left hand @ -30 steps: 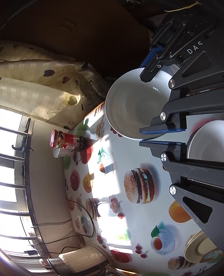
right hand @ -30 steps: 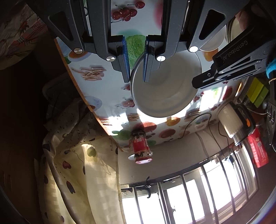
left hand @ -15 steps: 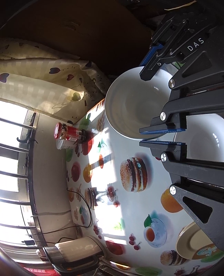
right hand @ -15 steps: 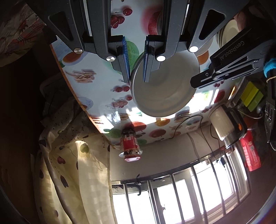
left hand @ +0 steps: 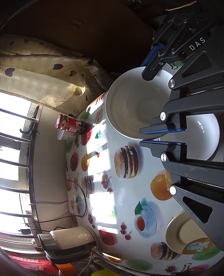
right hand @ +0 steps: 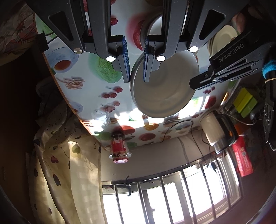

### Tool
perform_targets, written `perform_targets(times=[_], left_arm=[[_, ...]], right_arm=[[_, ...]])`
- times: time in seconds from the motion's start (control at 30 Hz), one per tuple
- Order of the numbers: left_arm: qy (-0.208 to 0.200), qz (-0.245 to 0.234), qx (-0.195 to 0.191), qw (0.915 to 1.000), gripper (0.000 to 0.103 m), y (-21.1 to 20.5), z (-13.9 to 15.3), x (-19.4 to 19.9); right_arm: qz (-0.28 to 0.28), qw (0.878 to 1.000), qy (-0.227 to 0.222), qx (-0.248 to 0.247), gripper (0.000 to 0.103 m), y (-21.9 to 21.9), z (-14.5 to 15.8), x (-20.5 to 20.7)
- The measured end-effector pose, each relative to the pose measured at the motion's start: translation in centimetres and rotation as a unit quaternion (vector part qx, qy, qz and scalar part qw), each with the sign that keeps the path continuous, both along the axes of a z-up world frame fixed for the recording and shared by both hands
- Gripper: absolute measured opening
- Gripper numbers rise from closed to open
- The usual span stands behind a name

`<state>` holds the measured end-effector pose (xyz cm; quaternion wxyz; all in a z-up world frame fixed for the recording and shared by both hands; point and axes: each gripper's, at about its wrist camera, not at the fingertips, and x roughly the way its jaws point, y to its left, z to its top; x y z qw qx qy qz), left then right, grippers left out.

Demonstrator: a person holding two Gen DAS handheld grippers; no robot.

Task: Organize plates and bowls
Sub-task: 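Carry the white bowl over the steel bowl and lower it inside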

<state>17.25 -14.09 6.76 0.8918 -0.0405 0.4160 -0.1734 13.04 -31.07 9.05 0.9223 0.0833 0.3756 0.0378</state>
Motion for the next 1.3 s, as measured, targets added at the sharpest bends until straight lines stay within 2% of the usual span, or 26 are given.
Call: perform_targets(times=[1.3], left_arm=[[0.029,0.033,0.007,0.9990,0.007,3.9,-3.1,-3.8]], right_arm=[[0.032,0.999,0.029,0.002,0.015,4.1,-2.9,-3.2]])
